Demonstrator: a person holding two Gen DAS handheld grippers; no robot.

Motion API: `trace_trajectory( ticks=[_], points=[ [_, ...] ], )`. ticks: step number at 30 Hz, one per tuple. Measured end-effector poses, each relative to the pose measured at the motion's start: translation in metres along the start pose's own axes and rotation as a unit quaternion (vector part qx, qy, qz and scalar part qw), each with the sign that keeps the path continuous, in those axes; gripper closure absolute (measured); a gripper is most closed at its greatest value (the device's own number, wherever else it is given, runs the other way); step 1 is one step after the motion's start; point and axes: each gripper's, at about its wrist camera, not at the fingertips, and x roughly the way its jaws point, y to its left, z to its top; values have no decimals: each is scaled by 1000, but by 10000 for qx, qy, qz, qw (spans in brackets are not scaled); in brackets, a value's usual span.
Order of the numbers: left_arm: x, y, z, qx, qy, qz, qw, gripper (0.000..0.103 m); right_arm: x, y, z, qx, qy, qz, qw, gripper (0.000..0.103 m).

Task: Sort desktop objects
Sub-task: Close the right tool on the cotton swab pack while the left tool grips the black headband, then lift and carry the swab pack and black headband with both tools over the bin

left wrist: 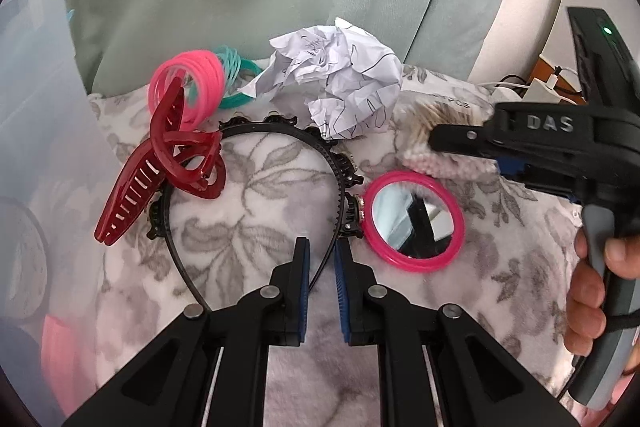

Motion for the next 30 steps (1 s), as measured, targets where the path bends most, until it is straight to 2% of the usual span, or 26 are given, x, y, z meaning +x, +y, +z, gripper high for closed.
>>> trace_trajectory(
  ticks=[10, 12, 15, 20, 30],
  points=[
    [-34, -3, -12, -235, -71, -237, 9994, 94, -49, -4, -37, 234, -161, 287, 9992, 64],
    [-44, 0, -12, -278, -147, -290, 9991, 95, -57, -1, -39, 237, -190, 341, 9990, 64],
    [-47, -11, -16, -414, -278, -454, 9977, 95, -75, 2, -18, 222, -248, 396, 9987, 64],
    [-73, -11, -12, -893, -451, -918, 9907, 97, -97, 2, -11, 196, -411, 464, 9979, 65],
    [-117, -4, -9, -1219, -831, -1597, 9761, 97, -134, 8, -18, 196, -709, 556, 9957, 65]
  ],
)
